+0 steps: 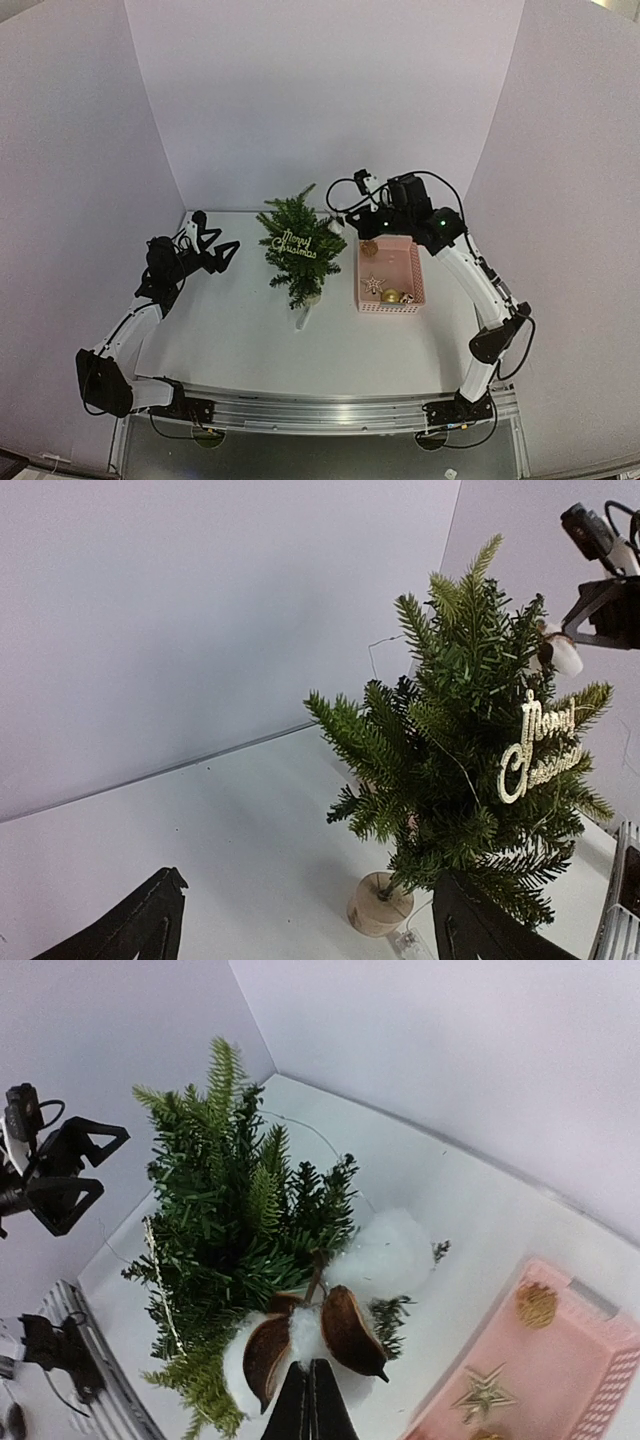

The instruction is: Decorate the small christmas tree

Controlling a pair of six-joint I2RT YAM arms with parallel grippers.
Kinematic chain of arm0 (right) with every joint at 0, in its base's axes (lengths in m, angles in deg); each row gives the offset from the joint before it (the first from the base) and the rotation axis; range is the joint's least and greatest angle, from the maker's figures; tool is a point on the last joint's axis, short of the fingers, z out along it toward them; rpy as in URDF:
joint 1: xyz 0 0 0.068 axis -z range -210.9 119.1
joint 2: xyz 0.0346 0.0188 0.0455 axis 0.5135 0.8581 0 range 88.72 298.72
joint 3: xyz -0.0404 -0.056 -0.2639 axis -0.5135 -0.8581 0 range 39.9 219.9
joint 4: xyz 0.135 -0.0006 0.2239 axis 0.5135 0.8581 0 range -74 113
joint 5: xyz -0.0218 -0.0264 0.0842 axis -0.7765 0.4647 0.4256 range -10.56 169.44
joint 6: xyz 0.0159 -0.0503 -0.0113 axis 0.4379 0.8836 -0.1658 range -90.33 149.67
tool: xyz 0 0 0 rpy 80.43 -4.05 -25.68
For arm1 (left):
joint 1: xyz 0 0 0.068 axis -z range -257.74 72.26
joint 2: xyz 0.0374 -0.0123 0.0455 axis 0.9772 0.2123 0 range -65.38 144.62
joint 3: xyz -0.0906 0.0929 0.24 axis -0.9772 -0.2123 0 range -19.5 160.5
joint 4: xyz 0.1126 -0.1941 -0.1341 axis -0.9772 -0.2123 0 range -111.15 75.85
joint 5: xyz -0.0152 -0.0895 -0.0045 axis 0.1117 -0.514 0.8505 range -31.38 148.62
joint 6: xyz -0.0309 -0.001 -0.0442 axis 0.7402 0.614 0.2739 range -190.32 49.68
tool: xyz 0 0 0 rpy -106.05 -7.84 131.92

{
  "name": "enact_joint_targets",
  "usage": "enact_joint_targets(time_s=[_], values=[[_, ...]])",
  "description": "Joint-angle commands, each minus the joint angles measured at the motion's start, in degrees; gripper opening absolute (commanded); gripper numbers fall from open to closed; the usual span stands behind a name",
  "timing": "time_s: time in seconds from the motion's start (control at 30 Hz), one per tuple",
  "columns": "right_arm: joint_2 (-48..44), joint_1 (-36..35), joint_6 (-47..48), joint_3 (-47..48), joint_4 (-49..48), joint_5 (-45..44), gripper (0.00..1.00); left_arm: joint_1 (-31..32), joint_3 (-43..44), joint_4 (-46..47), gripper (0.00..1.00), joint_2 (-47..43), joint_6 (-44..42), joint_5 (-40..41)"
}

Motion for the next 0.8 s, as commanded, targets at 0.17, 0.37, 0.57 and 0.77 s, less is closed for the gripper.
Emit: enact_joint_targets(time_s=[0.17,0.37,0.57,0.77], values=[[0.35,-0.65,32.69,6.66,8.94,-7.7,0.0,-0.21,1.46,1.09,0.86,-0.11,-2.36,-1.15],[4.25,-0.63,42.95,14.67,16.0,-7.68,0.0,-0.26,1.62,0.73,0.86,-0.15,-2.88,-0.92],[5.39,-0.67,44.53,15.46,15.83,-5.47,0.0,-0.24,1.64,0.37,0.86,-0.18,-3.15,-0.92],[9.16,-1.41,44.28,17.48,14.58,-2.28,0.0,-0.22,1.76,0.68,0.86,-0.11,-3.15,-1.0]])
